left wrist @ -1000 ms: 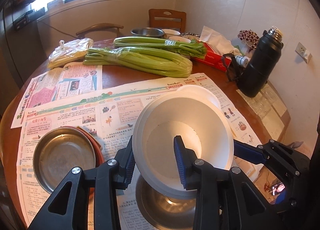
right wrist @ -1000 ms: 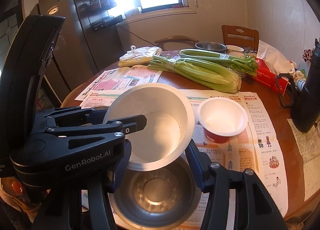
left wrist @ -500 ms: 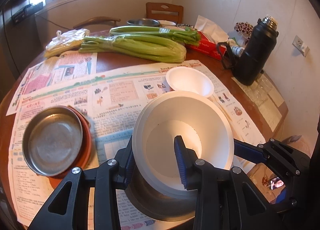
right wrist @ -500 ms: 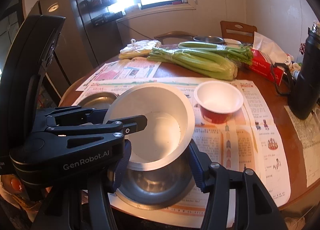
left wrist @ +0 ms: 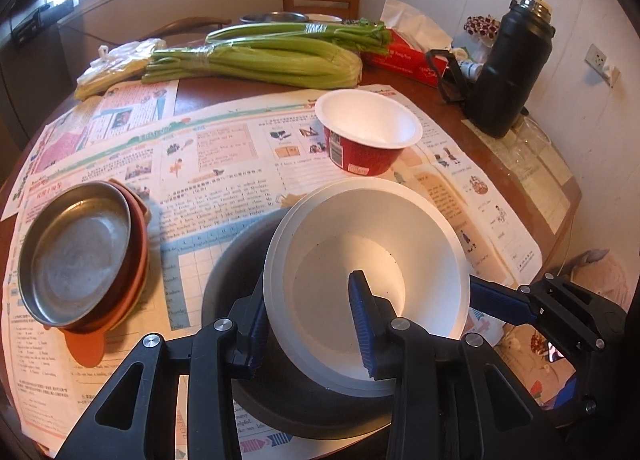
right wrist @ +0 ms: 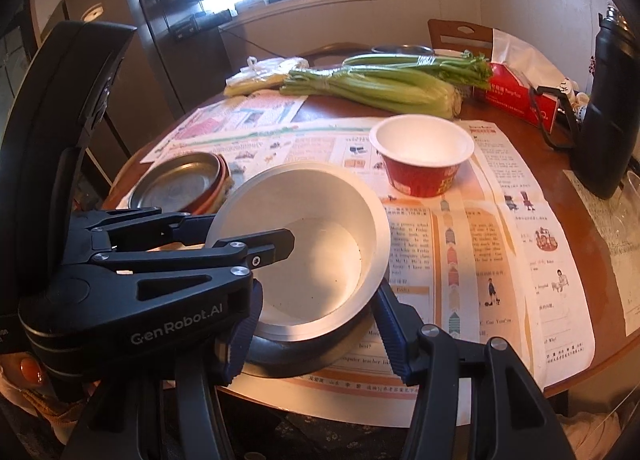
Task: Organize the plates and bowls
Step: 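Set the white paper bowl inside the deep steel bowl and open the left tool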
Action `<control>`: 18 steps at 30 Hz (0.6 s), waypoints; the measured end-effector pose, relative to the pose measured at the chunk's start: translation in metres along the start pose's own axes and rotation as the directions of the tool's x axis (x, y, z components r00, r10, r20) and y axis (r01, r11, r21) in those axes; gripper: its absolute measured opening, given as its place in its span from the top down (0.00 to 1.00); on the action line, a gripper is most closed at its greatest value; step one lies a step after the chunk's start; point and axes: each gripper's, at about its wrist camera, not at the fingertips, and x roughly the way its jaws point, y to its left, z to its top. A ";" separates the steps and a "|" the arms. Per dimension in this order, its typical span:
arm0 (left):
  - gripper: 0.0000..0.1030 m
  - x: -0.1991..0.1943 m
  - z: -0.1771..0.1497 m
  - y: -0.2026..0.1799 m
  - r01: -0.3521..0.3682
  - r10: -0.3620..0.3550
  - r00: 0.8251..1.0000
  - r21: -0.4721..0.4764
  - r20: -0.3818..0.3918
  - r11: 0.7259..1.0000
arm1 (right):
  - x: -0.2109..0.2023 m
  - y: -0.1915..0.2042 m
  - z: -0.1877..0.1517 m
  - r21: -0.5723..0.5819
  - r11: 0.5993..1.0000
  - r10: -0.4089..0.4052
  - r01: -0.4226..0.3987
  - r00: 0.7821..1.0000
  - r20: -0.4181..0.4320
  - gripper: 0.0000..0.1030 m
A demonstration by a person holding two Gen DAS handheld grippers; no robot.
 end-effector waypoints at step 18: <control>0.62 0.005 -0.008 0.010 -0.013 0.013 1.000 -0.028 -0.016 1.000 | 0.008 0.008 -0.006 -0.049 0.999 0.001 -0.001 1.000 -0.004 0.45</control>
